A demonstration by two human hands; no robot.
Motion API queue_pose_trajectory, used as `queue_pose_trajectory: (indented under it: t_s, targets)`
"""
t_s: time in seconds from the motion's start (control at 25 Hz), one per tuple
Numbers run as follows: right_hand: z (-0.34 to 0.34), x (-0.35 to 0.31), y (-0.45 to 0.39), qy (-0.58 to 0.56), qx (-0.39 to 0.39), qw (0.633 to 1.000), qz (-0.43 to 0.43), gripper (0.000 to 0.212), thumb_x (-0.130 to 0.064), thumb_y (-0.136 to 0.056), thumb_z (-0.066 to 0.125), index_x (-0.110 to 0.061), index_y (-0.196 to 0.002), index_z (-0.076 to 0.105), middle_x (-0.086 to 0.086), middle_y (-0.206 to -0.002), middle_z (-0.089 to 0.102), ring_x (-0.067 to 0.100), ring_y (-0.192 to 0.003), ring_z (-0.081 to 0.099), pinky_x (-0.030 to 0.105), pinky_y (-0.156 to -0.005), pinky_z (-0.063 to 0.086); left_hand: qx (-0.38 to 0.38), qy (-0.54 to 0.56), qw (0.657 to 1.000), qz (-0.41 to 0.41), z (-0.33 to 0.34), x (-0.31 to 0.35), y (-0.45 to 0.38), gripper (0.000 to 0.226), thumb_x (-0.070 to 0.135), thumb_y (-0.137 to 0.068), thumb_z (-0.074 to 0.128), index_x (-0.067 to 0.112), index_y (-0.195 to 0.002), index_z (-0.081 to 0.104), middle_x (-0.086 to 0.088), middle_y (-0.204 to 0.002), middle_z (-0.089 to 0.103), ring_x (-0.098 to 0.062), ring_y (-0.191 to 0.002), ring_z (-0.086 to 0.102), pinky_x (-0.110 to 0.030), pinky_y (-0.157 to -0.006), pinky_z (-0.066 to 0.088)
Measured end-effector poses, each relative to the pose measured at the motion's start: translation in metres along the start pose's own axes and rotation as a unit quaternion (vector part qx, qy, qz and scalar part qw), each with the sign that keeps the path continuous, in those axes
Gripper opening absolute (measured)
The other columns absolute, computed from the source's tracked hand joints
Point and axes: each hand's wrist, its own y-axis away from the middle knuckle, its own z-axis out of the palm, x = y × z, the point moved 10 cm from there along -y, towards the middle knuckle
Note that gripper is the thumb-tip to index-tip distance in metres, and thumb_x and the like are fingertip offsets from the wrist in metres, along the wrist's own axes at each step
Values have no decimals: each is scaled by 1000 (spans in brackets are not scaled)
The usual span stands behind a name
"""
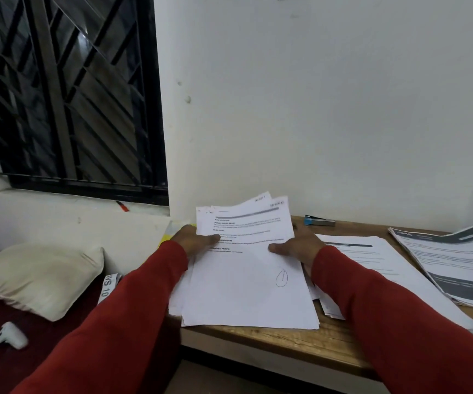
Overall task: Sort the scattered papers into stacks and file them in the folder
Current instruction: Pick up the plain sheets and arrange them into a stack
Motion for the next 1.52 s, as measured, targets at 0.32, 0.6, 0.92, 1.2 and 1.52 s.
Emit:
queue_pose_trajectory:
  t_s: [0.32, 0.6, 0.92, 1.2, 1.52]
  targets:
    - [-55, -83, 36, -140, 17, 971, -191, 49, 7, -78, 75, -11, -121, 60, 10, -112, 73, 32, -102, 71, 44, -88, 58, -42, 275, 944, 175, 6, 95, 39, 63, 24, -82, 81, 5, -135, 50, -13, -120, 70, -30, -106, 70, -45, -92, 56]
    - [-113, -145, 55, -71, 77, 947, -305, 42, -9, -93, 66, -15, -131, 48, 2, -126, 65, 10, -110, 65, 25, -90, 54, 96, 234, 897, 363, -1, 206, 76, 33, 43, -92, 63, 22, -117, 60, 0, -116, 70, -19, -107, 68, -48, -94, 54]
    - [-111, -49, 39, -34, 66, 981, -178, 40, -11, -91, 68, -18, -127, 51, 1, -121, 67, 17, -110, 66, 38, -97, 54, 82, 143, 937, 310, 60, 140, 57, 33, 32, -90, 70, 23, -120, 57, 12, -112, 68, -7, -103, 66, -43, -94, 54]
    - [-155, -50, 35, -193, 186, 948, -174, 10, -7, -86, 73, -9, -95, 72, 4, -84, 77, 19, -72, 71, 29, -66, 57, -114, 324, 925, 162, 99, 122, 33, 48, 40, -91, 65, 12, -130, 60, -6, -119, 72, -24, -110, 69, -44, -98, 53]
    - [-253, 29, 15, -361, 321, 873, -63, 5, -13, -93, 66, -9, -91, 67, 15, -105, 73, 23, -86, 72, 48, -85, 58, -92, 341, 927, 129, 112, 98, 14, 22, 28, -99, 57, 12, -112, 65, -6, -101, 77, -19, -83, 75, -31, -66, 61]
